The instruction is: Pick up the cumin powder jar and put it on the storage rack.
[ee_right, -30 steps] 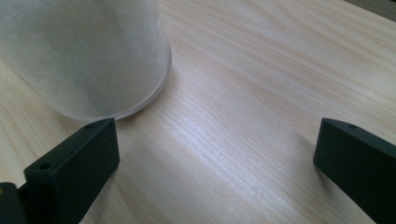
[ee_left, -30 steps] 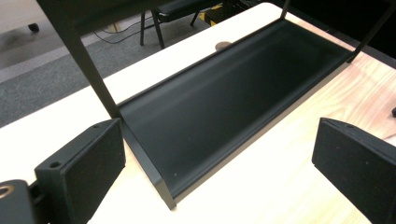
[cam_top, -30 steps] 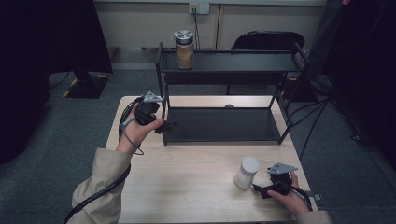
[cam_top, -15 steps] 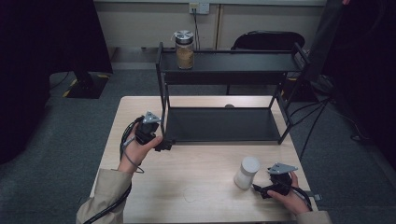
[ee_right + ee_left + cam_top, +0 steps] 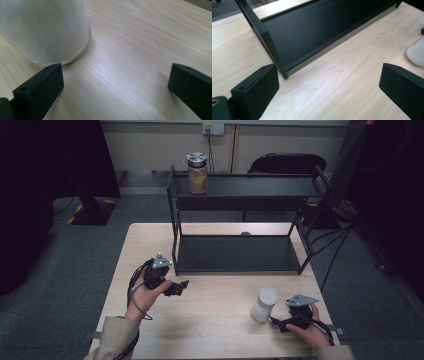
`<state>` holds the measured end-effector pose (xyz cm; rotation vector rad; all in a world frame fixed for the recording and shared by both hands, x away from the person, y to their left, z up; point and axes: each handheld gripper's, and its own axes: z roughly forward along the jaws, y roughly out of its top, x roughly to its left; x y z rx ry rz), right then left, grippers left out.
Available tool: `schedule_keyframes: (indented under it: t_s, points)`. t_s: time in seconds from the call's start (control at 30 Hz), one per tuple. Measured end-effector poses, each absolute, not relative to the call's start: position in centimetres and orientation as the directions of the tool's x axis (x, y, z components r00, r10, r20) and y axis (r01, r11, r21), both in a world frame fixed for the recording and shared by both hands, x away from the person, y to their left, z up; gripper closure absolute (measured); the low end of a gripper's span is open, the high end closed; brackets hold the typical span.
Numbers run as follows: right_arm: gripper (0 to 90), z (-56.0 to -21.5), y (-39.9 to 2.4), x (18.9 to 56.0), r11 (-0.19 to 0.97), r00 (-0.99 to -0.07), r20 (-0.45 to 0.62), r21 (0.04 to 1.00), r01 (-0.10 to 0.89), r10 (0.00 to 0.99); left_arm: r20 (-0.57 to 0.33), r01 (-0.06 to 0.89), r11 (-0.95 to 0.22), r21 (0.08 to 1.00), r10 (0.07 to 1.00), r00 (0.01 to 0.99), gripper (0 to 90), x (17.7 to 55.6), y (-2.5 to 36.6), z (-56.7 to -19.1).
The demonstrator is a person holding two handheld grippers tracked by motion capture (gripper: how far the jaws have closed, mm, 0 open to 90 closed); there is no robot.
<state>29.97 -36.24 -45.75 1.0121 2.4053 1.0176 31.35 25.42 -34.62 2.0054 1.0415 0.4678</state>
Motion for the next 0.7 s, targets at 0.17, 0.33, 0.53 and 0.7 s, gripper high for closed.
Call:
schedule_keyframes:
  t_s: [0.17,0.33,0.53,0.7]
  points:
    - [0.0,-45.8,-36.2,30.0,0.490,-0.688,-0.032,0.727,0.481,0.725,-0.066,0.518,-0.314,0.796,0.805,0.589,2.0,30.9,26.0,-36.1]
    - [0.0,-45.8,-36.3,30.0,0.488,-0.689,-0.031,0.728,0.480,0.724,-0.080,0.530,-0.310,0.789,0.804,0.589,2.1,30.6,26.4,-37.3]
    - [0.0,-45.8,-36.3,30.0,0.489,-0.689,-0.033,0.729,0.479,0.724,-0.067,0.529,-0.316,0.788,0.810,0.583,2.1,29.9,26.7,-38.1]
    - [0.0,-45.8,-36.2,30.0,0.488,-0.688,-0.031,0.728,0.481,0.725,-0.072,0.531,-0.306,0.790,0.815,0.576,2.1,29.1,26.9,-38.9]
